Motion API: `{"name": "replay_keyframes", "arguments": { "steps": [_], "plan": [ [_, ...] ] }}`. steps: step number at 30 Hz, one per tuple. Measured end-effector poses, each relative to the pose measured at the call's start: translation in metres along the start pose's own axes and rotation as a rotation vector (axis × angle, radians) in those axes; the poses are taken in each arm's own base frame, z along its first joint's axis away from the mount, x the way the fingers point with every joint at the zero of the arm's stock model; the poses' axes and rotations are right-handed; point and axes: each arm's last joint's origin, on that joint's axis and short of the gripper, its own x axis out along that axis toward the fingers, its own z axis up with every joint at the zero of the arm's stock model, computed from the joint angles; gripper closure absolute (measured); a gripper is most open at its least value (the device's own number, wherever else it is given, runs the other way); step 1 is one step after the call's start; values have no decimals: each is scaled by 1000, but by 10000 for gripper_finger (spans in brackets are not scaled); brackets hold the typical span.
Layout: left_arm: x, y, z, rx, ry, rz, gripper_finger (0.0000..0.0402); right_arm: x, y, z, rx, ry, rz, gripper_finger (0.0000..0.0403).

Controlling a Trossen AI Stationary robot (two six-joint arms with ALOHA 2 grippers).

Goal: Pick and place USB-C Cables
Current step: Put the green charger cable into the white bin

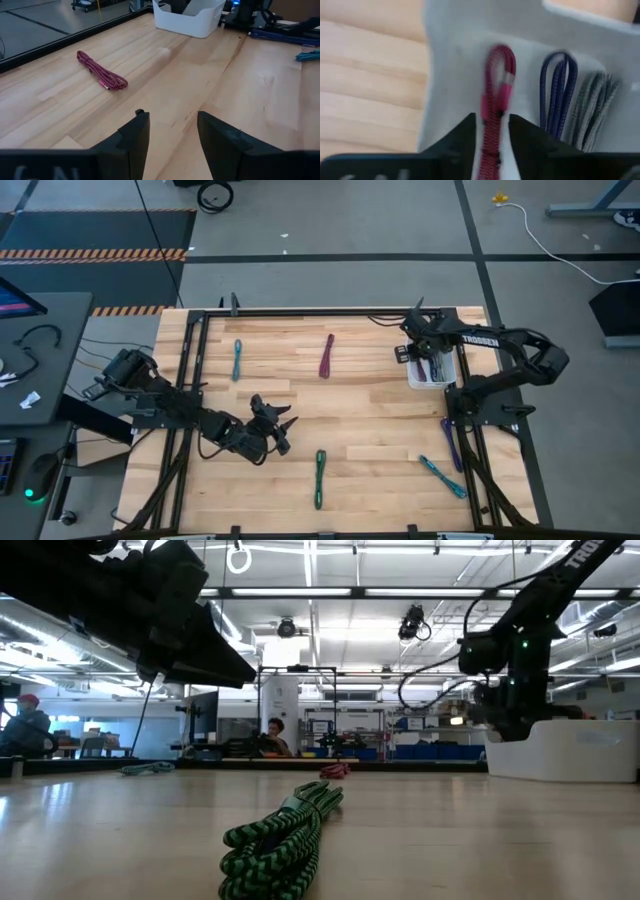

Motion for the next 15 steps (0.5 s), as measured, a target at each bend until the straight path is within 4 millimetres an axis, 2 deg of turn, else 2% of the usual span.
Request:
{"name": "replay_keyframes", "arguments": {
  "steps": [4, 8, 12, 15],
  "plan": [
    [0, 0, 0, -1, 0, 0, 230, -23, -1, 7, -39, -96, 47, 222],
    [0, 0, 0, -3, 0, 0, 230, -62, -2, 5, -84, -236, 125, 198],
    [0, 0, 0, -1, 0, 0, 230, -100, 2, -20, -151, -403, 266, 200],
    [0, 0, 0, 5, -7, 9, 230, -115, 11, -52, -222, -490, 435, 208]
  ]
}}
